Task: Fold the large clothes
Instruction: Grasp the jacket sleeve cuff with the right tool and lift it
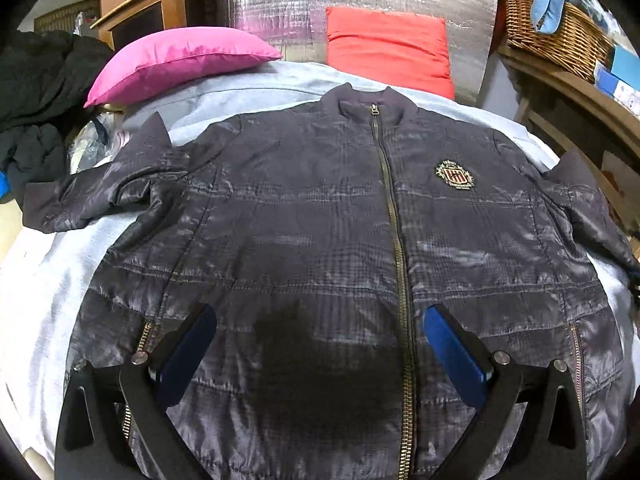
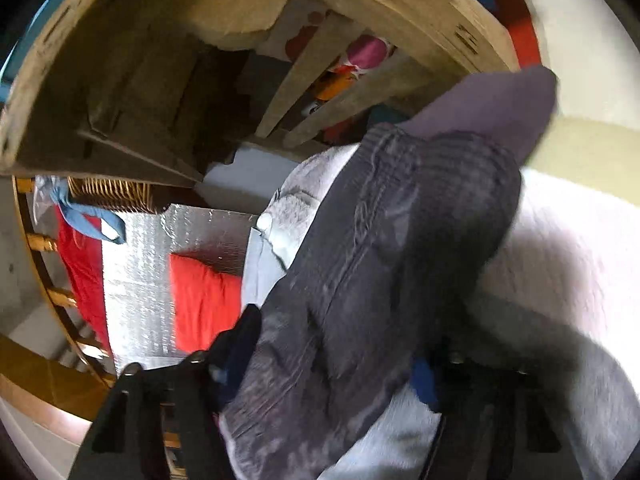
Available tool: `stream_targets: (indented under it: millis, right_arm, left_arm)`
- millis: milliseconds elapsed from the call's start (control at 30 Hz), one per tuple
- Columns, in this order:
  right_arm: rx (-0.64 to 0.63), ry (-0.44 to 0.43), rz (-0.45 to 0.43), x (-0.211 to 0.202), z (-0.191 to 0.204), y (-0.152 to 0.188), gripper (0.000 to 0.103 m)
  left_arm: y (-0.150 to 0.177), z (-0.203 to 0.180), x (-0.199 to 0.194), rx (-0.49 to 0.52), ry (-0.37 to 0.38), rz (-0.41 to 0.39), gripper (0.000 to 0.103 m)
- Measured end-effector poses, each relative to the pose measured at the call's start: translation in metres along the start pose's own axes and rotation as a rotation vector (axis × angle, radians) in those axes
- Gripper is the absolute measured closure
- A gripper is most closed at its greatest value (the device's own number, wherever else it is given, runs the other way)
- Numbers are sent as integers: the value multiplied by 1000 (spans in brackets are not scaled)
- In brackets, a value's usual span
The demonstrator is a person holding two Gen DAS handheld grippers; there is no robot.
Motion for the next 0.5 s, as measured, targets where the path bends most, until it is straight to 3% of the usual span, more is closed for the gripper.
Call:
stream_targets:
  millis: [33,100,167,300,400,500]
  right_arm:
    - [-1,4,-6,3,-3,-2,70]
    - [7,4,-6,6,-8,-2,81]
    - [-6,-9,-46,-1,1,-1,82]
    - [-265,-56,-155,-33,77,15,82]
    - [-481,-164,-181,-61,147,52,82]
    - [-680,-254,-132,-73,207,112,82]
  left_arm:
    - [-1,0,-2,-1,0,-11,0]
    - [-3,1,-7,0,-3,-32,0]
    - [-5,4,-11,-1,-17,-46,0]
    - [-9,11,-19,-28,-29,-73,0]
    - [-12,21,-29,-63,-40,-106,0]
    - [-14,33,-35,-88,-83,-120,0]
Point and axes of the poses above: each gripper's, at about its wrist camera, not at the fingertips, and x roughly the way its jaws point, z to its left, y to its underside, the point moved 5 cm from there along x, roughly the way its jaws point, and after that the axes turned 2 degrees about x, right-handed, at the moved point
